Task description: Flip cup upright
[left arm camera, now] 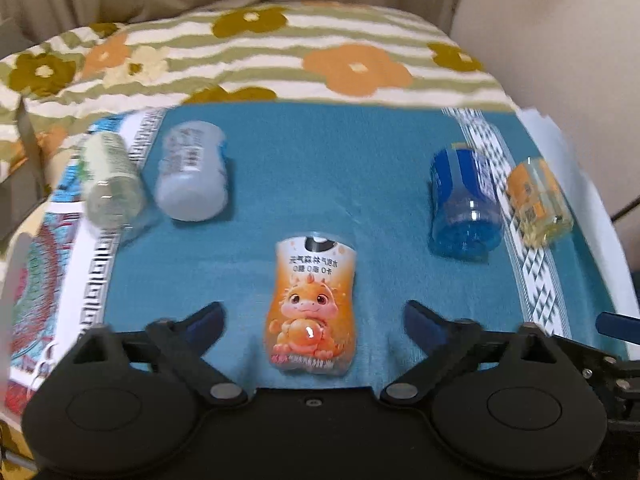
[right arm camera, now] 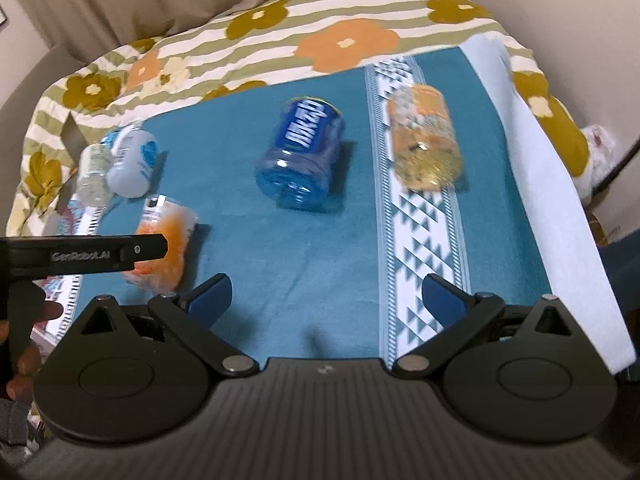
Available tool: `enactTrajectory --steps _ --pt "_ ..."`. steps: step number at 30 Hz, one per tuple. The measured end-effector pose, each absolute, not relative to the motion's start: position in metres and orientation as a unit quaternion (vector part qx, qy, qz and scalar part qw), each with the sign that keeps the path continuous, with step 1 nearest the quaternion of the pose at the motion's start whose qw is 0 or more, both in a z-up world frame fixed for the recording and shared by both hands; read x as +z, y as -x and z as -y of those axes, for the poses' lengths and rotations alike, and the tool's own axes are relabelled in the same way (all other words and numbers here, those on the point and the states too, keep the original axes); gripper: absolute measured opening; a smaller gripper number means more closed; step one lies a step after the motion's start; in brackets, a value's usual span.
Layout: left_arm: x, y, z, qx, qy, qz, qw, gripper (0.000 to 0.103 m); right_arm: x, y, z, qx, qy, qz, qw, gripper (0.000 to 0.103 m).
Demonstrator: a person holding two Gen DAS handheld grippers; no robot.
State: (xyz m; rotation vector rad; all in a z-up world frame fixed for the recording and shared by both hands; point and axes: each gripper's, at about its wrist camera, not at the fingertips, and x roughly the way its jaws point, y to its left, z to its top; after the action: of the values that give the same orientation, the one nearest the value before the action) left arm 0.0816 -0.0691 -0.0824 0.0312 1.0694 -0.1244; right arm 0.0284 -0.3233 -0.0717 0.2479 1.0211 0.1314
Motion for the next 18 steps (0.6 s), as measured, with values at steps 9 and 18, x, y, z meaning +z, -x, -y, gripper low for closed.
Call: enactTrajectory --steps 9,18 --pt "-0.045 -0.046 0.007 -0.039 0.013 -0.481 0.876 0.103 -0.041 -0.072 0.273 0.123 -0.153 -0.517 0.833 0.103" --pt "-0.037 -0.023 -0.072 -0.036 0.019 -0.456 0.889 0.103 -0.073 -0.133 0.202 0.107 -0.203 -0.583 0.779 0.103"
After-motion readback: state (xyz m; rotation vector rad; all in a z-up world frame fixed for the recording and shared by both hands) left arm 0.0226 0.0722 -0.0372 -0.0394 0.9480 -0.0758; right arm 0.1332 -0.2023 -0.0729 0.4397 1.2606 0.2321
